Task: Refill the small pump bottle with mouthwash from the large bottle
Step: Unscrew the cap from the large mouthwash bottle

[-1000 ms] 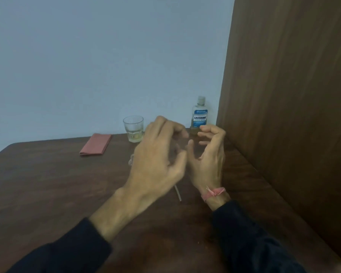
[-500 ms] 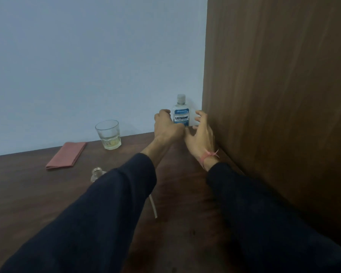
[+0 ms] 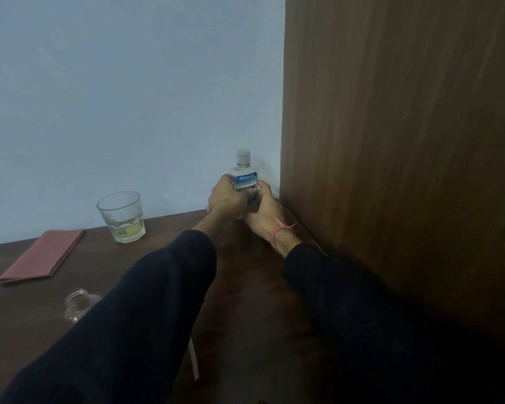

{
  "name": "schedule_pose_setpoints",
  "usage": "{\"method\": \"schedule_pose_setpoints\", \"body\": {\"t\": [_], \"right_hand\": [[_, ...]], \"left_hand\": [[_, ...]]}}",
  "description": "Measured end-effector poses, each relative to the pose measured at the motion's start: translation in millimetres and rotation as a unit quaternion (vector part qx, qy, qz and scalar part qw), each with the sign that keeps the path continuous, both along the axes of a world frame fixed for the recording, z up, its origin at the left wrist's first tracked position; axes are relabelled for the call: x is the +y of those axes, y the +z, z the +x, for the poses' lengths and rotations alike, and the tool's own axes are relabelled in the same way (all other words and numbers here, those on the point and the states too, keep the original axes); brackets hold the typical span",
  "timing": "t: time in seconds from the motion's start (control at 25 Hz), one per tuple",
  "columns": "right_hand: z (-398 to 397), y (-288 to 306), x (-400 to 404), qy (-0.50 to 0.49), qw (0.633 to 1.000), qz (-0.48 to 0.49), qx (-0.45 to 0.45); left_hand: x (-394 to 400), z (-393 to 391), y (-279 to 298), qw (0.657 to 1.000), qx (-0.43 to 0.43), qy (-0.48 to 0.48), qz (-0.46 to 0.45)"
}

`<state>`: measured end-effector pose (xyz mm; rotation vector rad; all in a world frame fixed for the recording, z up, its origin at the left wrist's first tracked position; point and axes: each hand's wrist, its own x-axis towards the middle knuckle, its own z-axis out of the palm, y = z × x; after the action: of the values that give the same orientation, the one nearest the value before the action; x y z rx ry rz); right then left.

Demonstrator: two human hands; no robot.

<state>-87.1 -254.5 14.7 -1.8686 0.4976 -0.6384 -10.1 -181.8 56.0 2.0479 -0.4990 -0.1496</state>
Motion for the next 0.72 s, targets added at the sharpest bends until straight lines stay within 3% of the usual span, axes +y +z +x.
{"method": "schedule_pose_setpoints", "body": {"t": [0.24, 0.4, 0.72], "right_hand": [[-37.4, -12.0, 13.0, -0.029, 0.999, 0.015, -0.016], [-79.3, -15.9, 41.4, -0.031, 0.999, -0.027, 0.013], [-174.0, -21.4, 83.4, -0.025, 1.0, -0.005, -0.009]], "left_hand": [[33.1, -24.0, -9.7, 1.0, -0.017, 0.0, -0.02], [72.9, -61.7, -7.8, 1.0, -0.015, 0.004, -0.013], [153.5, -147.4, -8.0, 0.999, -0.011, -0.041, -0.009]]}}
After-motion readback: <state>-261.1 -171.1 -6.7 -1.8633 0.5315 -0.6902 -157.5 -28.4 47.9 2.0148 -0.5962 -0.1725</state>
